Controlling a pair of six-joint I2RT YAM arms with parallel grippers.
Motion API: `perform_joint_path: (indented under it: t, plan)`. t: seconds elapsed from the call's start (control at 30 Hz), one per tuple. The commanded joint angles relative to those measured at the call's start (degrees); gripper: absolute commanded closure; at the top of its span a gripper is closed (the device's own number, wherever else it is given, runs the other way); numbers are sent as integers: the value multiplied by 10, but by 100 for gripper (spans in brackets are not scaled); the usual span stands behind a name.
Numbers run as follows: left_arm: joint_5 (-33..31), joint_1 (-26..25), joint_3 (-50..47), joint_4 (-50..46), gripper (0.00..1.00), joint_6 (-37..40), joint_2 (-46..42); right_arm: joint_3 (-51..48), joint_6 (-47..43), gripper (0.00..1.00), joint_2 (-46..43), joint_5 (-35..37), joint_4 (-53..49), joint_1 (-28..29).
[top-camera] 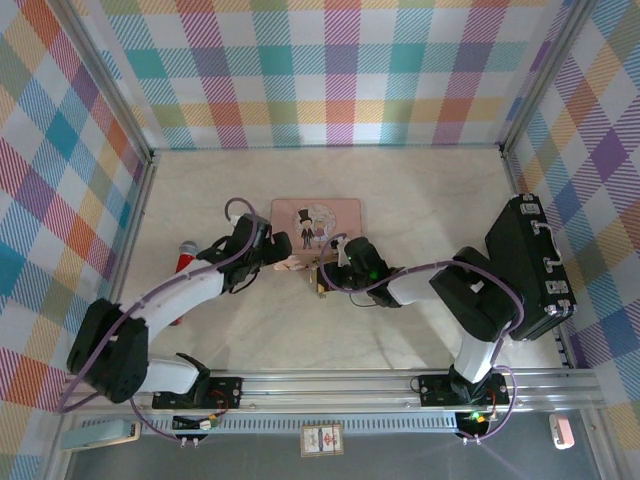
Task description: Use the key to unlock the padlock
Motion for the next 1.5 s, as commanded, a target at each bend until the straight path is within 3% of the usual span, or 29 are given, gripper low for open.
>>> perform_joint_path:
  t: [0.0,0.33,0.7,1.47]
  plan:
    - [58,10,33,35,8,21,29,-18,51,97,-8,34,-3,-1]
    - [114,16,51,61,13,30,106,-33,75,99,-8,40,22,-1]
    - [124,11,25,60,18,17,106,-43,109,100,0,69,33,0]
    - [15,-90,-26,65,21,-133,77,-97,212,100,-46,148,22,12]
